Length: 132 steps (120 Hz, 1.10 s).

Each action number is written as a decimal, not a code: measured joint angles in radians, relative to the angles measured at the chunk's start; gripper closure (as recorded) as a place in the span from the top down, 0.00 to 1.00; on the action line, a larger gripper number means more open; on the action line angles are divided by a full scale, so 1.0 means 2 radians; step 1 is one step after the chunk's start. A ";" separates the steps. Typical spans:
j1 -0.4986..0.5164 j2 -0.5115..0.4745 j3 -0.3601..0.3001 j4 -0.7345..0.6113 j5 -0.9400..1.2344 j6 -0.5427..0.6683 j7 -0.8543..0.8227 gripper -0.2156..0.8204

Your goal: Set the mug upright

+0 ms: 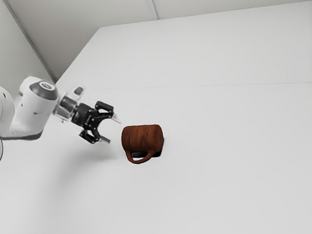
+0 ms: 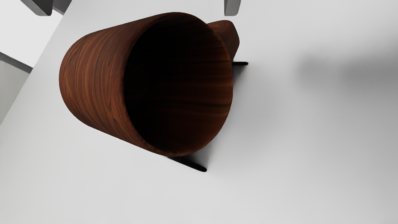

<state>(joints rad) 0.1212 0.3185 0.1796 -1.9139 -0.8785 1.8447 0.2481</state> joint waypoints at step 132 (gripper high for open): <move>-0.009 0.057 -0.032 0.011 -0.180 0.038 0.092 0.16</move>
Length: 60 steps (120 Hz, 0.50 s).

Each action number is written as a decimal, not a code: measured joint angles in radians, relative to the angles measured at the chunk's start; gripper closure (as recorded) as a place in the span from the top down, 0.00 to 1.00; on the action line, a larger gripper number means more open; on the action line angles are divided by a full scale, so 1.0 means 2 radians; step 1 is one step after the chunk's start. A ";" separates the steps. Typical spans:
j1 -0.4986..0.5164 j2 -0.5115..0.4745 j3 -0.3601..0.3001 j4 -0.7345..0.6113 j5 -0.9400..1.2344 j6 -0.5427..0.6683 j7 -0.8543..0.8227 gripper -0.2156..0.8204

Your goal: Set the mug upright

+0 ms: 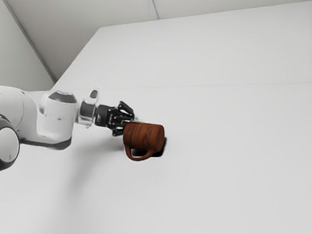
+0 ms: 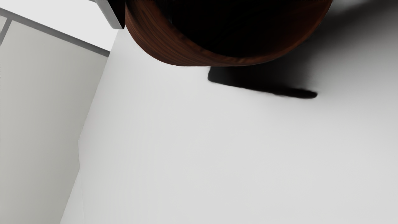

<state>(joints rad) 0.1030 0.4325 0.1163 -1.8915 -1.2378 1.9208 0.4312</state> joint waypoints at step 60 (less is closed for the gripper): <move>-0.048 -0.114 -0.011 -0.013 0.284 0.026 -0.028 0.05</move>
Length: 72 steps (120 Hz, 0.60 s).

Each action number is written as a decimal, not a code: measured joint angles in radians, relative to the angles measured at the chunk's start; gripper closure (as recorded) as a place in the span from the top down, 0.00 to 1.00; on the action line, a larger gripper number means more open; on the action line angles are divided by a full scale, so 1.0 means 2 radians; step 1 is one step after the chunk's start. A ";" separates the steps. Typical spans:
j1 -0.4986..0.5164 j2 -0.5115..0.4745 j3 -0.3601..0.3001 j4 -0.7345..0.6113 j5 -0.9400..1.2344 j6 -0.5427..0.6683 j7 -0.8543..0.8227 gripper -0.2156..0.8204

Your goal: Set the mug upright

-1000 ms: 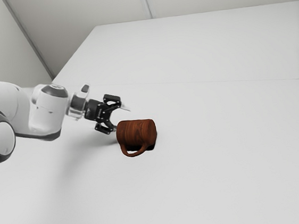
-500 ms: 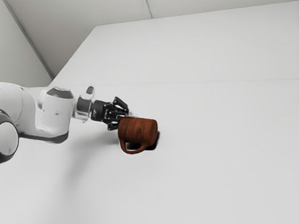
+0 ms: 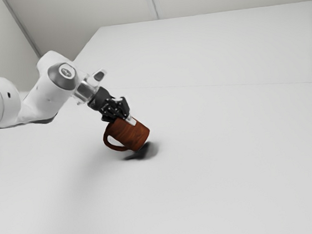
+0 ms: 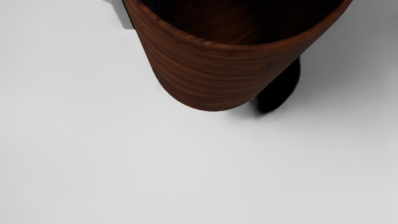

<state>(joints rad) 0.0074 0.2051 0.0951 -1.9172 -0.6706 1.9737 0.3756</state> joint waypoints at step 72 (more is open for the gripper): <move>-0.065 -0.096 0.001 -0.167 0.274 0.214 -0.091 0.04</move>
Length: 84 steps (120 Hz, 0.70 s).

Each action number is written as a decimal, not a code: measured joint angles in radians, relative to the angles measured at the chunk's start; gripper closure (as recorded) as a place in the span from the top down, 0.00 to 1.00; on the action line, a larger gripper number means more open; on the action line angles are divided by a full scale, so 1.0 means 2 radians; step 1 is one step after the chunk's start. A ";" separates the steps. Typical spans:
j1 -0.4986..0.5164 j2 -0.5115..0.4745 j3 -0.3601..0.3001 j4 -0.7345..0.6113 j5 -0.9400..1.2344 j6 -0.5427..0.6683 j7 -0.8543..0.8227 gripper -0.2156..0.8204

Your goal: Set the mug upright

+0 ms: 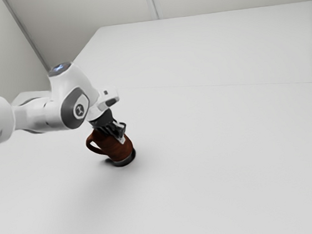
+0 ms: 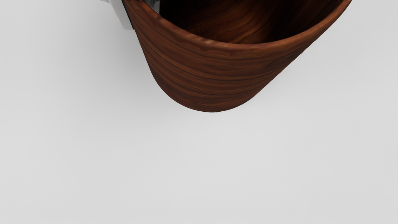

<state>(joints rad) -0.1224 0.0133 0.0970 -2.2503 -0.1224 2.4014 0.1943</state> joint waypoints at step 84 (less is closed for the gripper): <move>0.017 -0.031 -0.001 0.006 0.000 0.010 -0.035 0.69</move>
<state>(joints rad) -0.0875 -0.0490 0.0955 -2.2385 -0.1233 2.4211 0.1253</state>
